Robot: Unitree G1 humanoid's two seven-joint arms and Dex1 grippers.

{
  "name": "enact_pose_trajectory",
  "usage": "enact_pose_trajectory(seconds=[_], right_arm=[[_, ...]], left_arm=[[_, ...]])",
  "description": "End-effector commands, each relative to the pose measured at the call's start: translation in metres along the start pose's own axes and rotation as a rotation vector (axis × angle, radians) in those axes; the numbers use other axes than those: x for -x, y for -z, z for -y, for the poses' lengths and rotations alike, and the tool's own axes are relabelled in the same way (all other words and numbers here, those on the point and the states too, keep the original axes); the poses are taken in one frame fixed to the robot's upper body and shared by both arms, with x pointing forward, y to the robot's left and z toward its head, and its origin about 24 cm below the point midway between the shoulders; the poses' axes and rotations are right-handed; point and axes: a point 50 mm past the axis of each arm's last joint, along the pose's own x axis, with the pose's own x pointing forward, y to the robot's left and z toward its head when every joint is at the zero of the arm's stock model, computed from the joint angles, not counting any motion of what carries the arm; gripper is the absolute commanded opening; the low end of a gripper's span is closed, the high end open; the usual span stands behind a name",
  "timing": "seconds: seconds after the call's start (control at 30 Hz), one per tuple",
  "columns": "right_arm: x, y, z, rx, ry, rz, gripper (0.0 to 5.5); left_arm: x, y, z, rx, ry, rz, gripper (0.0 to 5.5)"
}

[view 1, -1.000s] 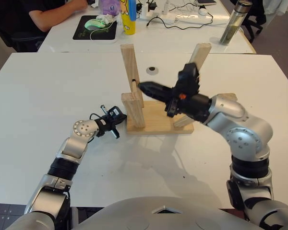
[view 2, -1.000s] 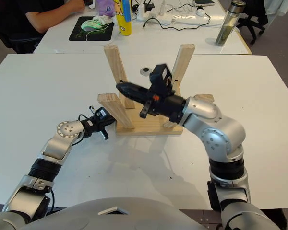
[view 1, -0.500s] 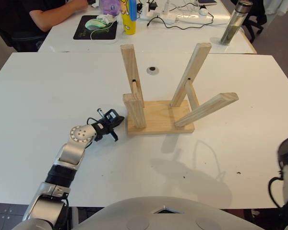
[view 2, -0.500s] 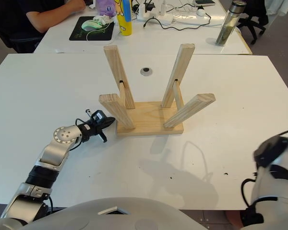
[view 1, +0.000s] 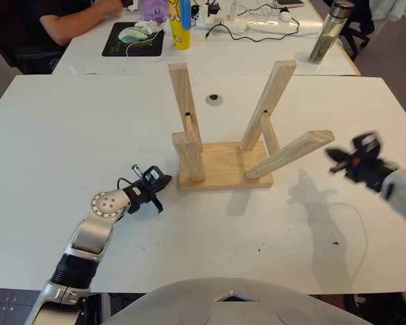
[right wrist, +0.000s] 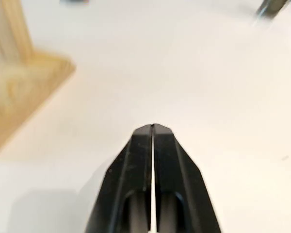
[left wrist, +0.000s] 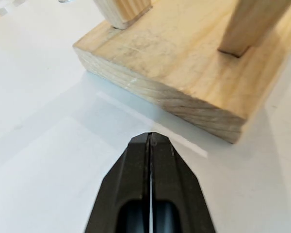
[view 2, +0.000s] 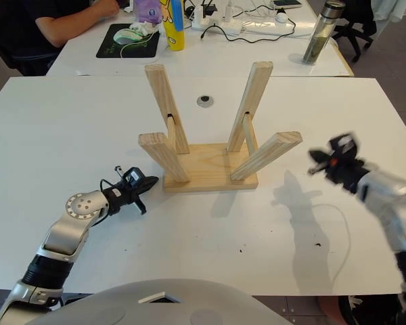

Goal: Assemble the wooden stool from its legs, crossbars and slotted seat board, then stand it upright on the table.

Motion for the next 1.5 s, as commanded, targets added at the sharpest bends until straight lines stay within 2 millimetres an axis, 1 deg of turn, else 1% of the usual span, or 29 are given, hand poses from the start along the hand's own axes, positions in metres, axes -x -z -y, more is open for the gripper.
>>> enact_pose_trajectory(seconds=[0.03, 0.23, 0.33, 0.43, 0.57, 0.63, 0.73, 0.9, 0.97, 1.03, 1.1, 1.2, 1.33, 1.5], right_arm=[[-0.015, 0.002, -0.031, 0.091, -0.083, 0.055, 0.01], [-0.033, 0.011, -0.058, 0.117, -0.128, 0.065, 0.01], [-0.038, 0.012, -0.068, 0.118, -0.158, 0.073, 0.01], [-0.041, 0.011, -0.073, 0.125, -0.173, 0.076, 0.01], [-0.042, 0.006, -0.081, 0.132, -0.224, 0.096, 0.01], [-0.04, -0.003, -0.086, 0.117, -0.269, 0.144, 0.01], [-0.033, -0.023, -0.092, 0.104, -0.351, 0.238, 0.01], [-0.012, -0.057, -0.095, 0.054, -0.481, 0.365, 0.01], [-0.004, -0.068, -0.094, 0.046, -0.511, 0.394, 0.01], [0.002, -0.075, -0.091, 0.035, -0.517, 0.408, 0.01], [0.006, -0.079, -0.089, 0.031, -0.522, 0.414, 0.01], [0.012, -0.083, -0.088, 0.025, -0.529, 0.417, 0.01], [0.019, -0.089, -0.088, 0.035, -0.547, 0.421, 0.01], [0.033, -0.089, -0.092, 0.025, -0.59, 0.407, 0.01]], left_arm=[[0.002, 0.009, 0.011, 0.029, 0.048, -0.063, 0.0], [-0.003, 0.007, 0.017, 0.032, 0.057, -0.062, 0.0], [-0.007, 0.007, 0.017, 0.023, 0.051, -0.067, 0.0], [-0.011, 0.007, 0.016, 0.01, 0.052, -0.072, 0.0], [-0.013, 0.002, 0.022, 0.009, 0.082, -0.051, 0.0], [-0.012, -0.005, 0.024, 0.02, 0.105, -0.011, 0.0], [-0.006, -0.021, 0.022, 0.026, 0.117, 0.052, 0.0], [0.01, -0.049, 0.011, -0.001, 0.143, 0.118, 0.0], [0.017, -0.06, 0.009, 0.003, 0.163, 0.141, 0.0], [0.024, -0.07, 0.008, 0.008, 0.187, 0.163, 0.0], [0.029, -0.08, 0.007, 0.013, 0.2, 0.185, 0.0], [0.034, -0.089, 0.003, 0.006, 0.21, 0.193, 0.0], [0.041, -0.096, 0.002, -0.007, 0.234, 0.189, 0.0], [0.054, -0.1, 0.01, 0.005, 0.301, 0.174, 0.0]])
